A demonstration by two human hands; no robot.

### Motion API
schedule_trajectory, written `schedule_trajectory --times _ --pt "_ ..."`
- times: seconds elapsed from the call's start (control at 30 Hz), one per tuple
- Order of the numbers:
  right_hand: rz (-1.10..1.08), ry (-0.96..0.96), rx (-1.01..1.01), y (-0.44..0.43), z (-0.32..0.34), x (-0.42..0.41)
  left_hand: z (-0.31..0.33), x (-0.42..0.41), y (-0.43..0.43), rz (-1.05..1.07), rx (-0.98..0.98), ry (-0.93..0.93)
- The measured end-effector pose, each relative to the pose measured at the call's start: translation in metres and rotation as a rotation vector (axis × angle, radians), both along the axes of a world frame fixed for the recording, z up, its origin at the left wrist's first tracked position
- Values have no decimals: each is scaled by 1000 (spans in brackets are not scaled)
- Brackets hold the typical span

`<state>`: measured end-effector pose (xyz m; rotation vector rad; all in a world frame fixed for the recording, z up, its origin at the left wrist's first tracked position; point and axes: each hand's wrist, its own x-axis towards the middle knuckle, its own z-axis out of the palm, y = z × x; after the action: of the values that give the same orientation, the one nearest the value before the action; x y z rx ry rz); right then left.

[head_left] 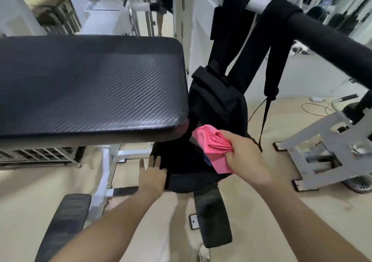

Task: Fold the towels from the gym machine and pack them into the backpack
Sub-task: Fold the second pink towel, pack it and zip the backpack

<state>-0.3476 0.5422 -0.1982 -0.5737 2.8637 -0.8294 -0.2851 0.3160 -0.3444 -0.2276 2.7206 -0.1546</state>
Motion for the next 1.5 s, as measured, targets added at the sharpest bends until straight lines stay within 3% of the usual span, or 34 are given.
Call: schedule_trajectory --times 0.1,0.2,0.33,0.5,0.57,0.67,0.73,0.8,0.93,0.97,1.0,1.07,1.13,1.3,1.5 --pt "65 -46 -13 3 -8 -19 -1 -6 -2 -76 -1 -52" --pt "140 -42 -13 4 -8 -31 17 -4 11 -383 75 160" --pt "183 101 81 6 -18 -48 60 14 59 -614 323 372" --pt "178 162 217 -3 -20 -53 98 56 85 -552 476 514" --pt "275 75 212 -12 -14 -44 112 71 86 -529 514 508" --pt "434 -221 187 -28 -20 -29 134 89 86 -510 568 540" --pt "467 -289 223 -39 -38 -21 144 100 86 -519 620 538" --pt "390 -163 307 -50 -63 -9 151 109 86 -533 662 530" --pt "295 319 448 -57 -103 25 160 120 86 -548 678 548" --pt "322 294 471 -56 -112 29 161 122 86 -549 681 552" --pt "347 149 477 -54 -122 29 161 123 86 -548 685 554" --pt "381 -330 493 -49 -139 27 162 124 87 -547 691 545" --pt "397 -561 505 -43 -146 28 162 124 90 -550 708 529" --pt "438 -695 438 -28 -134 30 158 121 97 -551 707 528" --pt "279 -726 -255 30 -39 50 150 111 102 -450 717 563"
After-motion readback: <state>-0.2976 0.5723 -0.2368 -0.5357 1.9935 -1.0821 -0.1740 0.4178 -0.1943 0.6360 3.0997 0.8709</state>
